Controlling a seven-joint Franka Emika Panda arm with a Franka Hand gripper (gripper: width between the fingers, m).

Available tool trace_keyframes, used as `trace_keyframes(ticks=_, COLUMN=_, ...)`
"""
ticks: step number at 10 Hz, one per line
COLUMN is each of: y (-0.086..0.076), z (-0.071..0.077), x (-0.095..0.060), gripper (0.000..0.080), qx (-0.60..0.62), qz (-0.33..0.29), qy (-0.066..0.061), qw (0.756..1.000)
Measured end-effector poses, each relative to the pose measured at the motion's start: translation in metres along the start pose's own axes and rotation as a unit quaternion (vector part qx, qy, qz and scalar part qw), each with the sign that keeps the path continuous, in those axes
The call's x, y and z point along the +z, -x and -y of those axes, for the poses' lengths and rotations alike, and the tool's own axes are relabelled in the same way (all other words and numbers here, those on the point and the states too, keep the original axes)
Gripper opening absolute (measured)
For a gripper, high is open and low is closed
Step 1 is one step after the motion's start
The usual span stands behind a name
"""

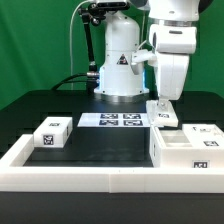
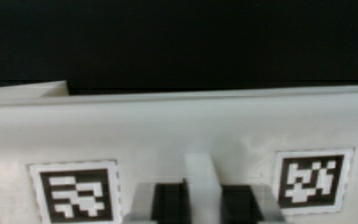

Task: Assemble cabinet

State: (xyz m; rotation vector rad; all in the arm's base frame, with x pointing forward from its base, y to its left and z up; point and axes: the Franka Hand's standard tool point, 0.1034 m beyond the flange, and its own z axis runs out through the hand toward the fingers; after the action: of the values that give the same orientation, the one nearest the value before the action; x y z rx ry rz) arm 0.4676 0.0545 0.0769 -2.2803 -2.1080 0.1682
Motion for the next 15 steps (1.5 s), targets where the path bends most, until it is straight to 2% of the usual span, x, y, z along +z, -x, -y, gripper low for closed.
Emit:
trace_keyframes(ticks=6, y=-0.008, z=0.008, x=0.007, gripper=0.0069, qx=0.036, qz=-0.001, qy=-0.001, qw=0.999)
trace_keyframes(ticks=11, y=-0.01, z=0.008, x=0.007, gripper=0.007, qx=0.052, qz=-0.002, qy=-0.001, qw=0.999)
trace_keyframes(ticks=13, y=-0.009, z=0.01, x=0.008, gripper=0.007, qx=0.045, qz=0.001, qy=-0.006, qw=0.999)
trace_keyframes(ticks=14, y=-0.009, z=0.017, x=0.008, gripper=0.007, qx=0.038, qz=0.01, qy=-0.022, qw=0.999)
trace_keyframes(ticks=15, y=-0.005, z=0.018, x=0.006, gripper=0.007, qx=-0.013, qz=0.01, qy=-0.023, qw=1.0)
